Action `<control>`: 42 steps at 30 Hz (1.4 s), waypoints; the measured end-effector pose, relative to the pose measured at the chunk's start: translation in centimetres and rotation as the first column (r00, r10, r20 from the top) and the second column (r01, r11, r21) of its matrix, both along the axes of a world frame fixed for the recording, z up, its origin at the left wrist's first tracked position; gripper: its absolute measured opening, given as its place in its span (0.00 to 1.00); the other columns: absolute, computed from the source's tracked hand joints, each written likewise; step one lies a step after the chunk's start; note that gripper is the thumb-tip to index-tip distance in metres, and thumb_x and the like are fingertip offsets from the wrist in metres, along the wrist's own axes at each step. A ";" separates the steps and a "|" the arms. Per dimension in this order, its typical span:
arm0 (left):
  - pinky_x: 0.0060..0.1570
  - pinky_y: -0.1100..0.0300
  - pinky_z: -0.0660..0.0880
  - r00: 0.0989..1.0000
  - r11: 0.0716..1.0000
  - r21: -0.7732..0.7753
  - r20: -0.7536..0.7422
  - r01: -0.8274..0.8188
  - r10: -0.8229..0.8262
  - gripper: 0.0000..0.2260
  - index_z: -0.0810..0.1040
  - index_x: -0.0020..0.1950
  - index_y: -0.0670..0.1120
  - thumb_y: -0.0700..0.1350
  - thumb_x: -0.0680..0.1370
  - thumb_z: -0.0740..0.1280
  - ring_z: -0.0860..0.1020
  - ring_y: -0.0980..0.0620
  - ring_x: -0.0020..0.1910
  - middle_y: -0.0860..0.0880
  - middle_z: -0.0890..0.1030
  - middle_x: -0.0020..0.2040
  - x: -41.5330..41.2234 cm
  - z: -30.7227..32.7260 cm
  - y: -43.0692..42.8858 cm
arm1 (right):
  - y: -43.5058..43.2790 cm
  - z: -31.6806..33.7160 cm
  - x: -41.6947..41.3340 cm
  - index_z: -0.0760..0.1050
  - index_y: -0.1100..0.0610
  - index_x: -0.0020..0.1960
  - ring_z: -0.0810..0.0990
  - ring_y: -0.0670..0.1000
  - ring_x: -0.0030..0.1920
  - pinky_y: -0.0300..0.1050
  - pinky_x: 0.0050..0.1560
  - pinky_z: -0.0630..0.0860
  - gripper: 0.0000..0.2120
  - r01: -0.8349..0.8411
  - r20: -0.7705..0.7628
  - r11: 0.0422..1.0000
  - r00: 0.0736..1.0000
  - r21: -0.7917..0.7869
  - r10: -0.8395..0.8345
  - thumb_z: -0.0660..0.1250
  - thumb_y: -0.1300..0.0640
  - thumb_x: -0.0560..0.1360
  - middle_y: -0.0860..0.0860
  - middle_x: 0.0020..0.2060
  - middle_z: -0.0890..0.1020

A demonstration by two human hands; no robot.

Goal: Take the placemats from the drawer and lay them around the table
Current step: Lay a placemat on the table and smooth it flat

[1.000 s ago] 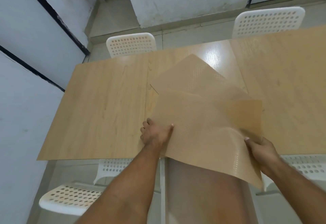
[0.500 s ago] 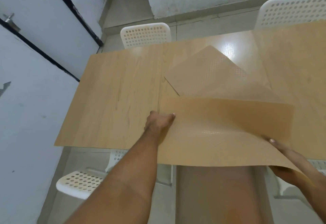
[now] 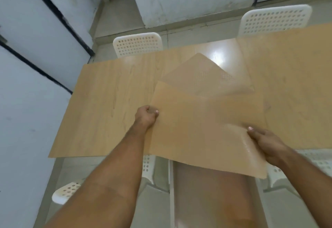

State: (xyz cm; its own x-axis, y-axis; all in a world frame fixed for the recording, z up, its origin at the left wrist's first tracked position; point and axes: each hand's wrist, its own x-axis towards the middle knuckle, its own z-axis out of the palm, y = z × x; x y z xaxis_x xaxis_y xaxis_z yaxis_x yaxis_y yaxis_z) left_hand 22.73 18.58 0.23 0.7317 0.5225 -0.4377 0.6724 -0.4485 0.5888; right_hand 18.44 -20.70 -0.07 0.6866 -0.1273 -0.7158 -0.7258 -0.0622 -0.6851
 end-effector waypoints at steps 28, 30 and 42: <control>0.39 0.60 0.74 0.901 0.940 -0.239 0.414 0.245 -0.130 0.06 0.79 0.56 0.45 0.44 0.81 0.65 0.79 0.50 0.43 0.46 0.82 0.50 -3.3 8.9 -45.2 | -44.2 10.2 -4.4 0.76 0.54 0.63 0.81 0.57 0.52 0.54 0.57 0.78 0.15 0.384 0.454 0.852 0.868 -0.355 -0.202 0.68 0.54 0.78 0.52 0.54 0.82; 0.43 0.58 0.76 0.912 0.940 -0.260 0.396 0.220 -0.104 0.08 0.79 0.58 0.45 0.44 0.82 0.64 0.80 0.49 0.46 0.47 0.82 0.52 -3.3 8.6 -47.4 | -46.4 10.2 -3.6 0.75 0.52 0.64 0.81 0.58 0.52 0.54 0.57 0.78 0.15 0.364 0.451 0.847 0.876 -0.387 -0.170 0.68 0.54 0.77 0.53 0.55 0.82; 0.54 0.59 0.70 0.953 0.955 -0.296 0.294 0.017 0.074 0.15 0.74 0.69 0.42 0.44 0.83 0.62 0.73 0.51 0.54 0.53 0.74 0.61 2.1 4.0 -54.6 | -50.2 6.5 6.8 0.70 0.51 0.71 0.79 0.59 0.50 0.52 0.53 0.76 0.21 0.141 0.333 0.814 0.940 -0.563 0.067 0.62 0.61 0.79 0.55 0.51 0.81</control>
State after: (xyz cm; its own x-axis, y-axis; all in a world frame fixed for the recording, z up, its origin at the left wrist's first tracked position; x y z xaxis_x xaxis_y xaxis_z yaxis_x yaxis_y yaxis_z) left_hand 24.85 -36.04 4.24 0.8390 0.4274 -0.3368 0.4544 -0.2098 0.8657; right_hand 25.22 -70.90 6.44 0.8490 -0.4703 -0.2409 -0.4796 -0.4946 -0.7248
